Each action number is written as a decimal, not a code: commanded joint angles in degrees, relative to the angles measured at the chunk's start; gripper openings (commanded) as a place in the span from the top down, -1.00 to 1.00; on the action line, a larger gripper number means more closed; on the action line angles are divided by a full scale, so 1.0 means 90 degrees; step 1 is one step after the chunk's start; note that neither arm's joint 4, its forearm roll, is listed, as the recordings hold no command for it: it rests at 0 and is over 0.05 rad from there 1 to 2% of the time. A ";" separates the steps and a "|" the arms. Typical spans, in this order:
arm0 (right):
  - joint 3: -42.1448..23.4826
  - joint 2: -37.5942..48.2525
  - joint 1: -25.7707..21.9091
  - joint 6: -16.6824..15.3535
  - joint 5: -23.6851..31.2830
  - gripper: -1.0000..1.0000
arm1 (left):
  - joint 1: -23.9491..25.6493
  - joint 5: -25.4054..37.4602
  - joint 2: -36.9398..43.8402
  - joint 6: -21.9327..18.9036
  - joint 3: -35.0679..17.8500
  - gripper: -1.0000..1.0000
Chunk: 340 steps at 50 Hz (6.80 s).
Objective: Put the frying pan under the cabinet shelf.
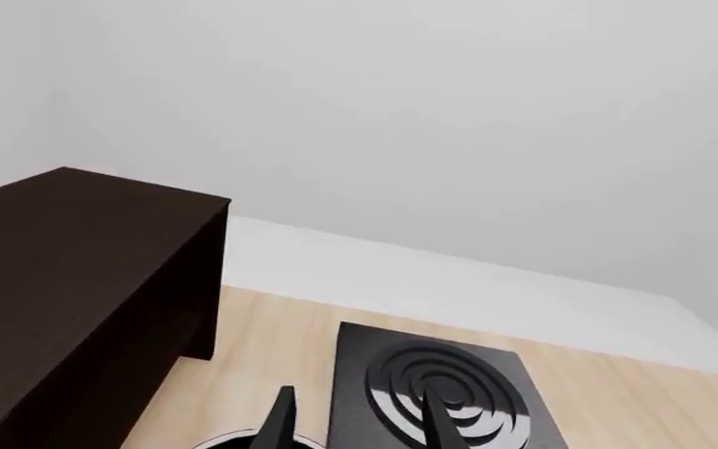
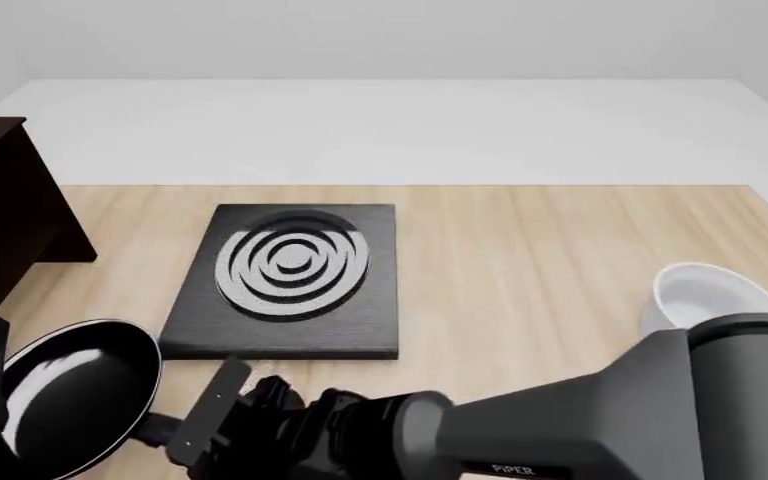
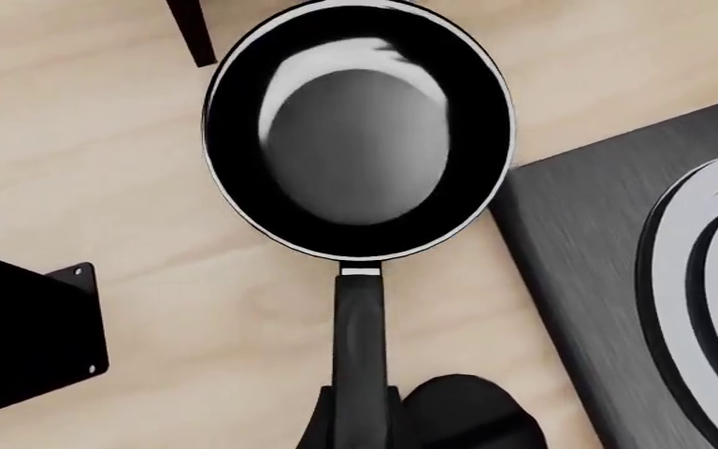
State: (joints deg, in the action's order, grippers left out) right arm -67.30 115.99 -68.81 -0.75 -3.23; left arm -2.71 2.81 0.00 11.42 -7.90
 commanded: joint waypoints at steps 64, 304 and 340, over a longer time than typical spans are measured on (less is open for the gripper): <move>-0.2277 0.1844 0.0585 -0.0198 0.0263 1.00 | -0.0282 -0.0128 0.0001 0.0245 0.0187 -1.00; -0.3499 0.1700 -0.0201 -0.1128 0.1708 -1.00 | -0.0004 -0.0212 0.0000 0.0350 -0.0058 -1.00; -0.2854 0.0776 0.0168 -0.1358 0.1921 -1.00 | 0.0040 0.0088 0.0000 0.0328 -0.0378 -1.00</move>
State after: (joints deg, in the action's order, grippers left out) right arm -95.01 126.14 -68.63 -15.11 12.81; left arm -1.75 3.69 0.00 13.77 -11.39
